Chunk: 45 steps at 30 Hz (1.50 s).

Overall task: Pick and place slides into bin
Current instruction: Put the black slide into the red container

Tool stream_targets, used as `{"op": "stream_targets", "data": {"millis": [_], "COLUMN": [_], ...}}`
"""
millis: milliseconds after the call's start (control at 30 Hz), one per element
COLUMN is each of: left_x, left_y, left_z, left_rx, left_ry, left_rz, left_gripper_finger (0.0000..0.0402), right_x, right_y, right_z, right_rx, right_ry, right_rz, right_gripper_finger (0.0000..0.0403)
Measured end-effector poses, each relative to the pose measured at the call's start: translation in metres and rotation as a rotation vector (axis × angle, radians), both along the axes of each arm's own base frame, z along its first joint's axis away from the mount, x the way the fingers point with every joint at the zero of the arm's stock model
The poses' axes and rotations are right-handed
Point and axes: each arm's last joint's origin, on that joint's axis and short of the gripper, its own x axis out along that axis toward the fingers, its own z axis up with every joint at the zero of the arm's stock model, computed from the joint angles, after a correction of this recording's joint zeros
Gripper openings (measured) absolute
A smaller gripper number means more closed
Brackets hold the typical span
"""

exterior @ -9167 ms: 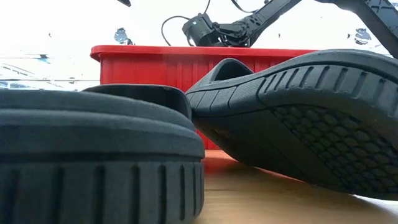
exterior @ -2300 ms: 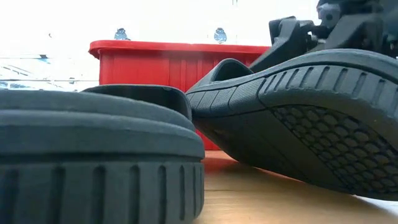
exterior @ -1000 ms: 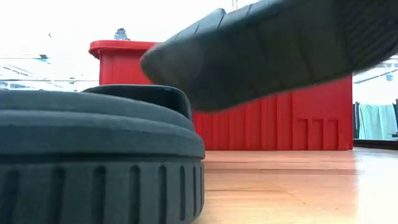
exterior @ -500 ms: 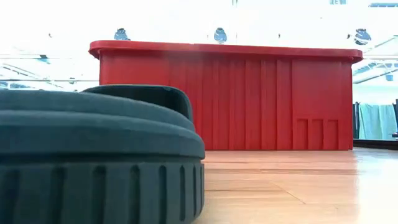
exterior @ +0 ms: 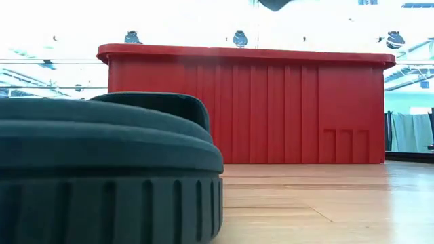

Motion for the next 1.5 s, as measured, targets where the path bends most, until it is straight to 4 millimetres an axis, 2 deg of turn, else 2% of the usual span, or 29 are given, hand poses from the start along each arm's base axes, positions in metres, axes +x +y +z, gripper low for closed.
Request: {"op": "stream_targets", "data": {"millis": [167,333,467,600,700,833,1233,1367,1500], "left_x": [0.003,0.01,0.019,0.028,0.035,0.041,0.049,0.049,0.049], "left_y": [0.001,0.003,0.005,0.009,0.013,0.017,0.03,0.033,0.036], "left_z": [-0.001,-0.004,-0.009,-0.013,-0.017,-0.02,-0.019,-0.019,-0.019], "left_rx": [0.089,0.15,0.202,0.215,0.214,0.203,0.187,0.187,0.184], "left_ry": [0.013,0.042,0.08,0.109,0.13,0.147,0.111,0.107,0.107], "left_rz": [0.01,0.0,-0.017,-0.002,0.02,0.051,0.122,0.136,0.147], "left_gripper_finger": [0.0124,0.0124,0.0124,0.0124,0.0124,0.0124,0.0124,0.0124,0.0124], "right_x": [0.008,0.018,0.021,0.019,0.015,0.008,-0.014,-0.021,-0.024], "right_y": [-0.059,-0.107,-0.134,-0.152,-0.161,-0.167,-0.166,-0.164,-0.163], "right_z": [-0.003,-0.022,-0.047,-0.068,-0.081,-0.109,-0.175,-0.191,-0.196], "right_rx": [-0.012,-0.028,-0.004,0.036,0.107,0.158,0.166,0.1,0.053], "right_ry": [0.041,0.167,0.37,0.538,0.575,0.656,0.767,0.797,0.78], "right_rz": [-0.25,-0.328,-0.361,-0.394,-0.364,-0.349,-0.341,-0.325,-0.325], "right_gripper_finger": [0.0,0.0,0.0,0.0,0.0,0.0,0.0,0.0,0.0001]}}
